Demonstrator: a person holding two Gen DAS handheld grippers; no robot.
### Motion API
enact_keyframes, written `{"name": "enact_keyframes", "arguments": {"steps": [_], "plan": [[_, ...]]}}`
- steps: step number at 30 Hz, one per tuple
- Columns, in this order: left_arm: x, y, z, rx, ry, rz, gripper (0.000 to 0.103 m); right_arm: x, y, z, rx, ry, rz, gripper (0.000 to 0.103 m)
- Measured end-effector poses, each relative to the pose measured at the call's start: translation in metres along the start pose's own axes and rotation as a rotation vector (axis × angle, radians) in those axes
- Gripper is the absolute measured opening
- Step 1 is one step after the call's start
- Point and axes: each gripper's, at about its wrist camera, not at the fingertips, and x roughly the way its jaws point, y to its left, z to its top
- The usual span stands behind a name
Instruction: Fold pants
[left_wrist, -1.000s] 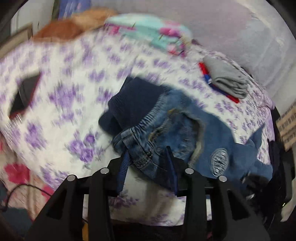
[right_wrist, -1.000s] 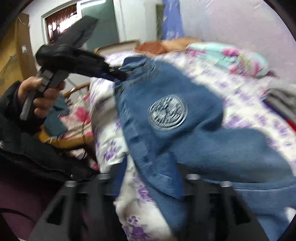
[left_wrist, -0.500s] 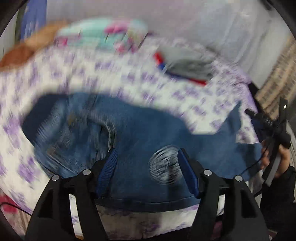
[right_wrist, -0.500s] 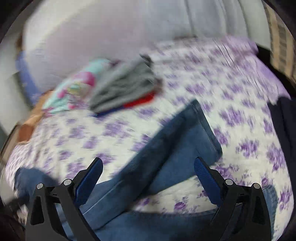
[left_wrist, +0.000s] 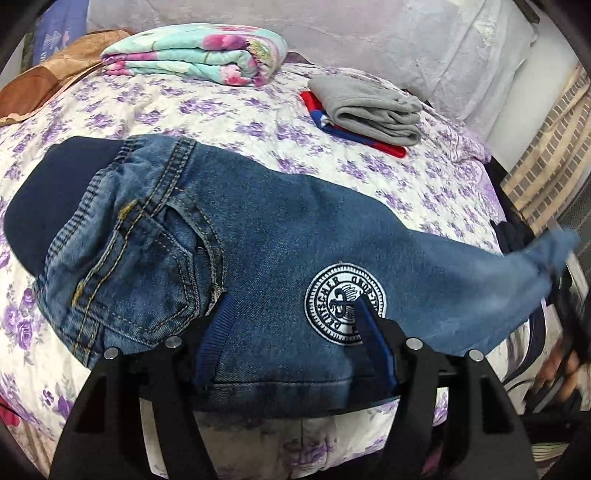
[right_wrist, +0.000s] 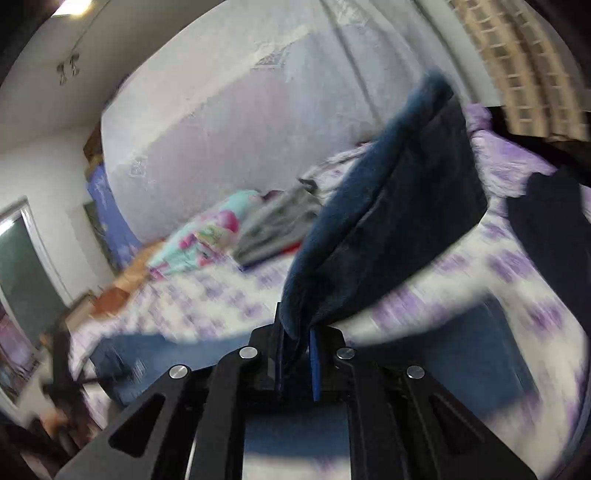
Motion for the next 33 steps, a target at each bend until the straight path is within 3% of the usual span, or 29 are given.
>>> {"name": "enact_keyframes", "arguments": {"steps": [3, 5, 7, 8, 9, 11, 12, 13, 14, 15, 17, 20, 22, 25, 26, 28, 29, 30, 32, 33], "plan": [[0.002, -0.004, -0.001, 0.03, 0.005, 0.009, 0.068, 0.025, -0.039, -0.052, 0.141, 0.186, -0.017, 0.016], [0.003, -0.006, -0.001, 0.039, 0.007, 0.017, 0.068, 0.024, -0.059, -0.063, 0.253, 0.185, 0.069, 0.02], [0.002, -0.007, -0.002, 0.039, 0.01, 0.021, 0.068, 0.013, -0.06, -0.054, 0.269, 0.162, 0.067, 0.043], [0.0, -0.007, -0.003, 0.038, 0.01, 0.021, 0.068, 0.005, -0.059, -0.047, 0.264, 0.131, 0.059, 0.072], [0.0, -0.007, -0.003, 0.037, 0.009, 0.02, 0.068, -0.004, -0.061, -0.042, 0.263, 0.094, 0.031, 0.087], [-0.002, -0.005, -0.005, 0.028, 0.003, 0.013, 0.068, -0.016, -0.076, -0.03, 0.302, 0.017, -0.018, 0.087], [-0.003, -0.005, -0.005, 0.024, 0.0, 0.011, 0.068, -0.015, -0.084, -0.027, 0.339, 0.011, -0.029, 0.078], [-0.004, -0.004, -0.006, 0.02, -0.003, 0.01, 0.068, -0.01, -0.094, -0.024, 0.385, 0.026, -0.029, 0.06], [-0.003, -0.004, -0.006, 0.017, -0.006, 0.011, 0.068, -0.001, -0.101, -0.023, 0.412, 0.062, -0.041, 0.011], [-0.003, -0.004, -0.006, 0.015, -0.007, 0.012, 0.068, 0.011, -0.107, -0.017, 0.399, 0.11, -0.049, 0.007], [-0.003, -0.004, -0.005, 0.006, -0.008, 0.01, 0.068, 0.012, -0.096, 0.013, 0.304, 0.063, -0.004, 0.007], [-0.006, 0.002, -0.003, -0.031, -0.012, -0.017, 0.068, -0.021, -0.066, 0.052, 0.17, -0.108, 0.155, 0.006], [-0.008, 0.003, -0.004, -0.04, -0.019, -0.027, 0.068, -0.029, -0.065, 0.063, 0.133, -0.149, 0.141, 0.007], [-0.008, 0.002, -0.007, -0.028, -0.025, -0.026, 0.068, 0.016, -0.111, 0.027, 0.279, 0.089, 0.019, 0.007], [-0.008, 0.001, -0.008, -0.018, -0.025, -0.023, 0.068, 0.034, -0.127, 0.005, 0.334, 0.21, -0.033, 0.007], [-0.008, -0.002, -0.009, 0.007, -0.02, -0.007, 0.067, 0.04, -0.131, -0.009, 0.357, 0.223, -0.03, 0.007], [-0.008, -0.004, -0.01, 0.019, -0.015, 0.001, 0.067, 0.032, -0.128, -0.006, 0.348, 0.212, -0.033, 0.014], [-0.009, -0.006, -0.01, 0.037, -0.008, 0.011, 0.067, 0.024, -0.127, -0.005, 0.351, 0.212, -0.049, 0.03], [-0.011, -0.01, -0.012, 0.067, 0.006, 0.027, 0.067, 0.005, -0.124, 0.004, 0.348, 0.182, -0.08, 0.048], [-0.013, -0.012, -0.013, 0.081, 0.011, 0.031, 0.068, -0.012, -0.118, 0.01, 0.322, 0.125, -0.149, 0.052]]}}
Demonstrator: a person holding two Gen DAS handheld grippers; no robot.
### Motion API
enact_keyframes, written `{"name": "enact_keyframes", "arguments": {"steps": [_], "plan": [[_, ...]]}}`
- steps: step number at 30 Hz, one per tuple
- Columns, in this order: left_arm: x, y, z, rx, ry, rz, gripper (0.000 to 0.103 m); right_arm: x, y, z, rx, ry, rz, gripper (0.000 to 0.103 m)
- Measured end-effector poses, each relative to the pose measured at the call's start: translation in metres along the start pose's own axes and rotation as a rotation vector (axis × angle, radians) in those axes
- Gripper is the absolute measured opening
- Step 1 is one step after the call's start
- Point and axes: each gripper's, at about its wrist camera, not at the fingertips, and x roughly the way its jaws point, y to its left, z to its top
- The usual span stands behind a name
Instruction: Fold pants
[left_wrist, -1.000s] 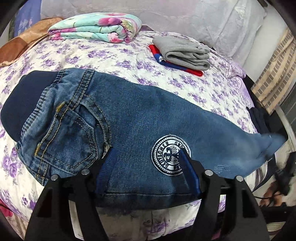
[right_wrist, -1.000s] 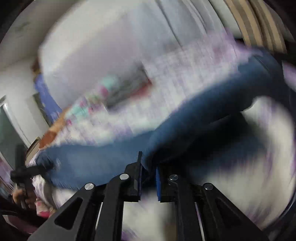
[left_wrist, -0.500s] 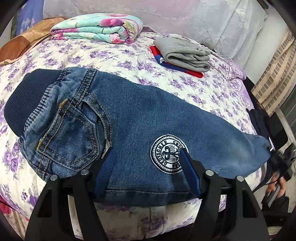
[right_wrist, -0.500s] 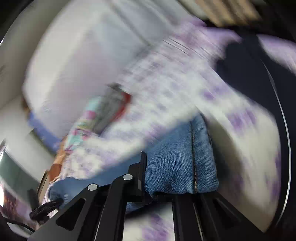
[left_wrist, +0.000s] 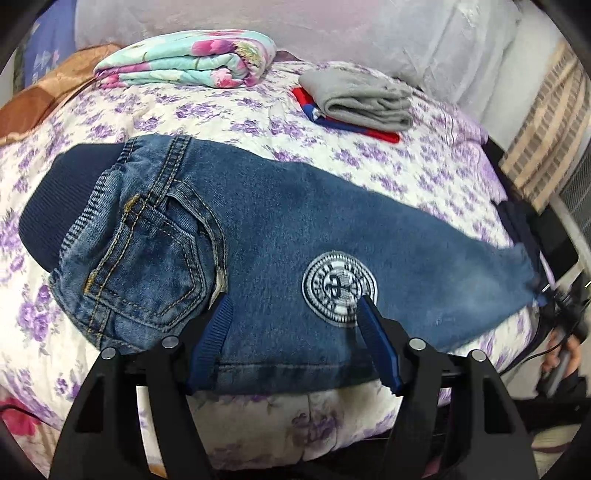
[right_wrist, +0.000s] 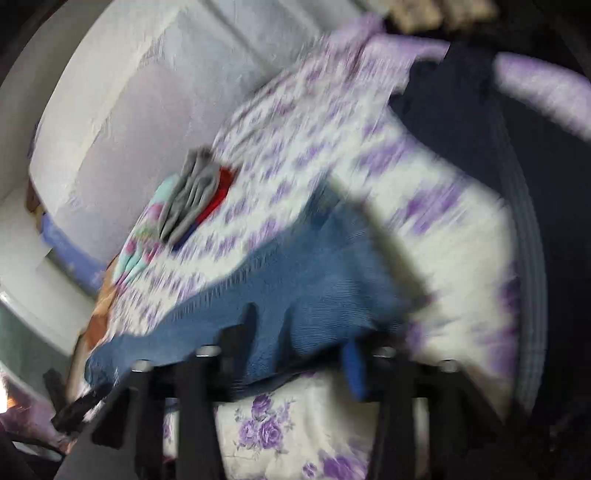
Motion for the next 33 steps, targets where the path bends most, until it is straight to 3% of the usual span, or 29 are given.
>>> {"name": "enact_keyframes", "arguments": {"steps": [2, 4, 5, 6, 9, 10, 12, 13, 15, 17, 22, 25, 28, 30, 33], "plan": [[-0.007, -0.004, -0.002, 0.019, -0.001, -0.007, 0.069, -0.035, 0.018, 0.008, -0.073, -0.15, -0.082, 0.053], [-0.015, -0.012, 0.001, 0.057, -0.016, -0.039, 0.07, -0.047, 0.038, 0.019, -0.152, -0.221, -0.058, 0.059], [-0.018, -0.019, 0.004, 0.083, -0.031, -0.056, 0.07, -0.044, 0.065, 0.028, -0.211, -0.208, -0.006, 0.068], [-0.018, -0.025, 0.007, 0.099, -0.04, -0.062, 0.073, -0.036, 0.081, 0.031, -0.25, -0.166, 0.045, 0.077], [-0.01, -0.047, 0.02, 0.14, -0.054, -0.059, 0.082, 0.026, 0.156, 0.038, -0.361, 0.096, 0.292, 0.079], [0.002, -0.051, 0.023, 0.146, -0.035, -0.046, 0.083, 0.049, 0.177, 0.036, -0.379, 0.168, 0.332, 0.079], [0.035, -0.047, 0.023, 0.115, 0.08, 0.014, 0.082, 0.11, 0.218, 0.03, -0.38, 0.35, 0.404, 0.079], [0.047, -0.042, 0.018, 0.095, 0.116, 0.013, 0.082, 0.135, 0.231, 0.026, -0.36, 0.431, 0.429, 0.079], [0.044, -0.049, 0.008, 0.157, 0.105, 0.052, 0.082, 0.183, 0.252, 0.014, -0.303, 0.613, 0.488, 0.079], [0.04, -0.048, 0.003, 0.157, 0.108, 0.041, 0.082, 0.224, 0.269, 0.0, -0.251, 0.789, 0.529, 0.079], [0.035, -0.033, 0.008, 0.09, 0.118, -0.044, 0.081, 0.264, 0.289, -0.035, -0.248, 1.029, 0.553, 0.08], [0.035, -0.033, 0.009, 0.082, 0.122, -0.06, 0.081, 0.278, 0.298, -0.058, -0.233, 1.234, 0.586, 0.081], [0.034, -0.032, 0.009, 0.085, 0.123, -0.067, 0.081, 0.269, 0.312, -0.068, -0.235, 1.335, 0.666, 0.092], [0.034, -0.033, 0.008, 0.092, 0.122, -0.066, 0.082, 0.269, 0.323, -0.072, -0.256, 1.333, 0.711, 0.094], [0.036, -0.035, 0.008, 0.098, 0.123, -0.062, 0.084, 0.291, 0.328, -0.084, -0.161, 1.341, 0.715, 0.093]]}}
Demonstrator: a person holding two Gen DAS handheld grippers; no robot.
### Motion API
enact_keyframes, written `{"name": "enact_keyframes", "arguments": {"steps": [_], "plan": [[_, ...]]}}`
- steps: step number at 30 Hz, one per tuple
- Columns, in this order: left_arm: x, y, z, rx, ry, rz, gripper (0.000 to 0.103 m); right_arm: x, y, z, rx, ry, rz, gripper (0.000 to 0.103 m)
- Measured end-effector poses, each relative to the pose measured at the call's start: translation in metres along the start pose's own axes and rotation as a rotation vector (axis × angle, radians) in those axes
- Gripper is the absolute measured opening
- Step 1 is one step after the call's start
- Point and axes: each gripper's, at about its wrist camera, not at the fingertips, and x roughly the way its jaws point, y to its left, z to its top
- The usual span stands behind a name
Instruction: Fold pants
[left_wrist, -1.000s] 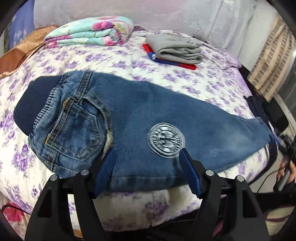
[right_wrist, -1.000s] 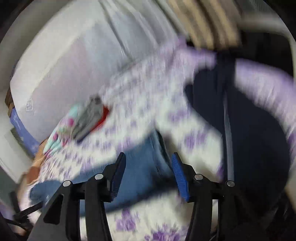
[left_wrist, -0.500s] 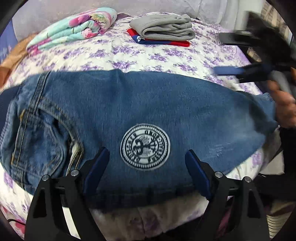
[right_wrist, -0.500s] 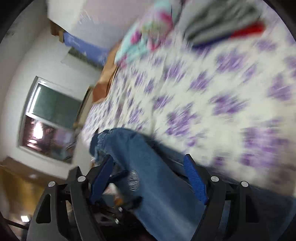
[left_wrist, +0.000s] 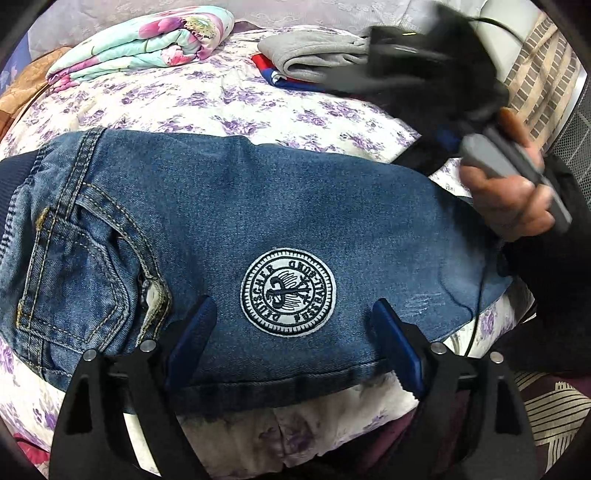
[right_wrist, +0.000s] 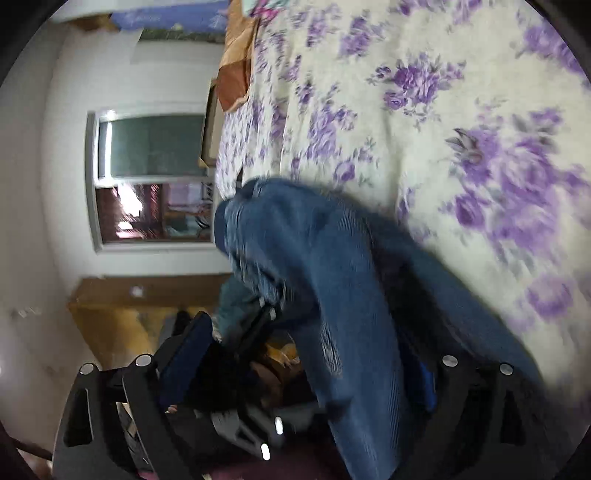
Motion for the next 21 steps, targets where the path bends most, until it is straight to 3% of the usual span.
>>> {"name": "enact_keyframes", "arguments": {"steps": [3, 6, 7, 9, 11, 13, 14, 16, 18, 21], "plan": [[0.001, 0.0, 0.0, -0.003, 0.0, 0.003, 0.084, -0.019, -0.003, 0.013, -0.003, -0.179, 0.007, 0.087], [-0.001, 0.002, -0.001, -0.009, -0.005, -0.009, 0.084, -0.034, -0.008, 0.012, 0.01, -0.227, 0.067, 0.071], [-0.001, 0.002, -0.001, -0.009, -0.006, -0.009, 0.084, -0.036, -0.006, 0.009, -0.014, -0.236, 0.043, 0.066], [0.0, 0.0, -0.001, -0.006, -0.004, -0.003, 0.084, -0.036, 0.0, 0.008, -0.062, -0.237, -0.058, 0.046], [0.0, -0.001, -0.002, -0.003, -0.006, 0.001, 0.084, -0.042, 0.001, 0.008, -0.062, -0.236, -0.116, 0.039], [-0.001, -0.001, -0.003, -0.006, -0.009, -0.003, 0.084, -0.057, -0.003, 0.008, -0.076, -0.294, -0.201, 0.037], [-0.002, -0.001, -0.003, -0.006, -0.009, -0.004, 0.084, -0.079, 0.006, 0.003, -0.118, -0.417, -0.287, 0.038], [-0.002, -0.001, -0.004, -0.004, -0.009, -0.002, 0.084, -0.103, 0.01, -0.004, -0.132, -0.521, -0.306, 0.038], [-0.004, -0.004, -0.002, 0.004, -0.012, 0.013, 0.084, -0.11, 0.036, -0.023, -0.203, -0.515, -0.307, 0.038], [-0.016, -0.018, 0.001, 0.06, -0.069, 0.091, 0.084, -0.082, 0.072, -0.071, -0.337, -0.457, -0.364, 0.043]]}}
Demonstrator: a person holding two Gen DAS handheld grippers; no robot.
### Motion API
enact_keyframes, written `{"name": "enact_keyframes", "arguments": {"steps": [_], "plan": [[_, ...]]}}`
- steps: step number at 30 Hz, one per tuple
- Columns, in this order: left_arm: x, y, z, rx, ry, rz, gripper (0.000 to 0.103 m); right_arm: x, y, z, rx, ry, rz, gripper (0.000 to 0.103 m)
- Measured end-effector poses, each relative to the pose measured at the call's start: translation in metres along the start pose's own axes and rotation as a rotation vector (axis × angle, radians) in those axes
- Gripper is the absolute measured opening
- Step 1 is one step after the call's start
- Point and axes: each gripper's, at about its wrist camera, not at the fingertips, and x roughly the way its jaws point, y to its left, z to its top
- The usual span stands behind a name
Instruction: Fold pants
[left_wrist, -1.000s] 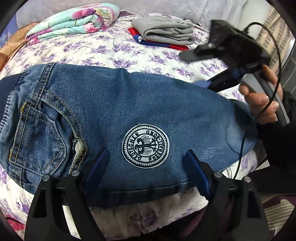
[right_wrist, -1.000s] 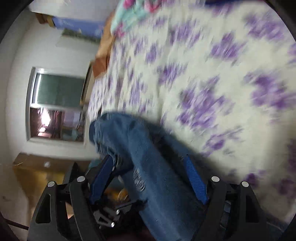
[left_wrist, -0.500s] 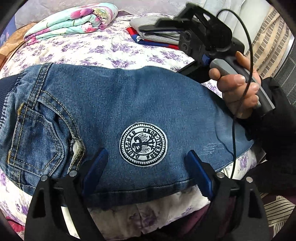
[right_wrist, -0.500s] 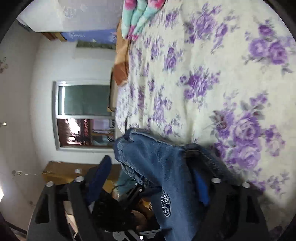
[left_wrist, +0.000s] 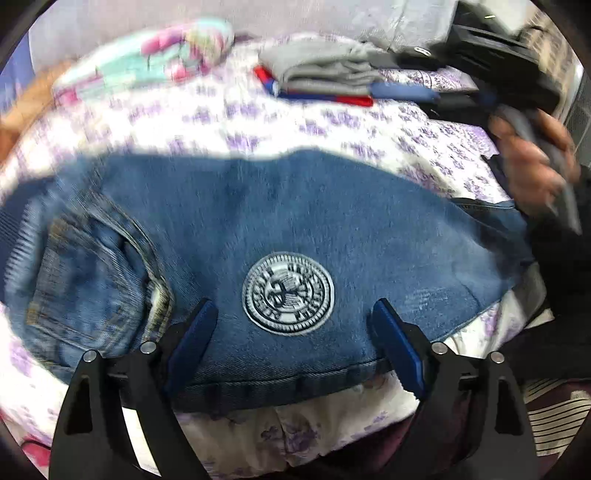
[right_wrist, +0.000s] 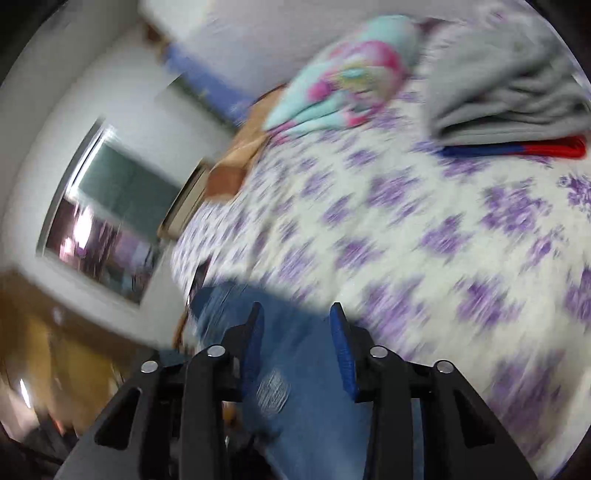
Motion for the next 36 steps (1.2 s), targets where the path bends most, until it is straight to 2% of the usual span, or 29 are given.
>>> {"name": "enact_keyframes", "arguments": {"steps": [1, 3, 5, 6, 7, 8, 9, 10, 11, 12, 14, 16, 17, 18, 19, 21, 22, 23, 24, 26, 27, 28, 29, 31, 33, 36], "plan": [[-0.011, -0.008, 0.001, 0.045, -0.058, 0.028, 0.084, 0.003, 0.013, -0.016, -0.023, 0.024, -0.006, 0.043], [-0.021, -0.016, 0.003, 0.083, -0.116, 0.043, 0.088, 0.014, 0.022, -0.042, -0.011, 0.063, -0.019, 0.043], [-0.006, -0.008, 0.004, 0.042, -0.066, 0.068, 0.092, 0.028, 0.012, -0.067, 0.027, 0.094, -0.08, 0.042], [0.015, 0.006, 0.003, -0.016, 0.015, 0.095, 0.091, 0.042, -0.004, -0.079, 0.064, 0.107, -0.138, 0.027], [0.025, 0.015, 0.001, -0.042, 0.036, 0.081, 0.092, 0.052, -0.023, -0.087, 0.103, 0.094, -0.16, 0.015], [0.024, 0.013, -0.001, -0.018, -0.016, 0.083, 0.096, 0.055, -0.035, -0.09, 0.121, 0.067, -0.161, 0.0], [0.026, 0.009, -0.001, 0.002, -0.01, 0.106, 0.096, 0.047, -0.048, -0.094, 0.176, 0.012, -0.092, 0.0], [0.027, 0.003, -0.001, 0.02, -0.003, 0.138, 0.097, 0.038, -0.05, -0.097, 0.213, -0.02, -0.079, 0.004], [0.026, 0.001, -0.001, 0.025, -0.007, 0.14, 0.097, 0.026, -0.045, -0.1, 0.211, -0.058, -0.084, 0.012], [0.024, 0.003, -0.002, 0.025, -0.009, 0.132, 0.097, 0.005, -0.035, -0.105, 0.167, -0.117, -0.099, 0.035], [0.017, 0.01, -0.003, 0.001, -0.023, 0.088, 0.097, -0.03, -0.023, -0.113, 0.118, -0.221, -0.178, 0.067], [0.011, 0.018, -0.002, -0.028, -0.035, 0.046, 0.097, -0.072, -0.015, -0.119, 0.054, -0.33, -0.359, 0.068], [0.011, 0.021, -0.002, -0.037, -0.038, 0.034, 0.097, -0.085, -0.014, -0.119, 0.016, -0.34, -0.423, 0.068], [0.012, 0.021, -0.001, -0.04, -0.041, 0.034, 0.097, -0.09, -0.02, -0.117, 0.006, -0.322, -0.43, 0.064], [0.014, 0.018, -0.002, -0.038, -0.044, 0.04, 0.097, -0.092, -0.023, -0.116, 0.006, -0.287, -0.395, 0.06], [0.017, 0.013, -0.003, -0.025, -0.046, 0.065, 0.097, -0.081, -0.031, -0.115, 0.013, -0.202, -0.332, 0.041], [0.017, 0.011, -0.005, -0.016, -0.046, 0.077, 0.097, -0.067, -0.041, -0.118, 0.034, -0.151, -0.4, 0.037], [0.017, 0.008, -0.007, -0.008, -0.045, 0.085, 0.097, -0.053, -0.062, -0.12, 0.093, -0.099, -0.484, 0.014], [0.016, 0.008, -0.008, -0.003, -0.045, 0.089, 0.097, -0.055, -0.081, -0.127, 0.134, -0.123, -0.464, 0.002], [0.016, 0.007, -0.011, 0.014, -0.047, 0.086, 0.097, -0.068, -0.11, -0.13, 0.239, -0.188, -0.296, 0.0], [0.015, 0.006, -0.012, 0.024, -0.046, 0.085, 0.097, -0.071, -0.116, -0.132, 0.261, -0.207, -0.26, 0.0], [0.014, 0.006, -0.014, 0.031, -0.046, 0.086, 0.097, -0.073, -0.115, -0.135, 0.258, -0.239, -0.268, 0.0], [0.014, 0.005, -0.015, 0.036, -0.044, 0.089, 0.097, -0.077, -0.108, -0.139, 0.214, -0.287, -0.329, 0.0], [0.012, 0.005, -0.016, 0.042, -0.041, 0.089, 0.097, -0.086, -0.105, -0.147, 0.204, -0.336, -0.382, 0.0], [0.011, 0.007, -0.017, 0.043, -0.044, 0.084, 0.097, -0.109, -0.113, -0.16, 0.246, -0.409, -0.441, 0.0], [0.005, 0.007, -0.019, 0.044, -0.051, 0.087, 0.096, -0.15, -0.124, -0.183, 0.339, -0.495, -0.585, 0.0]]}}
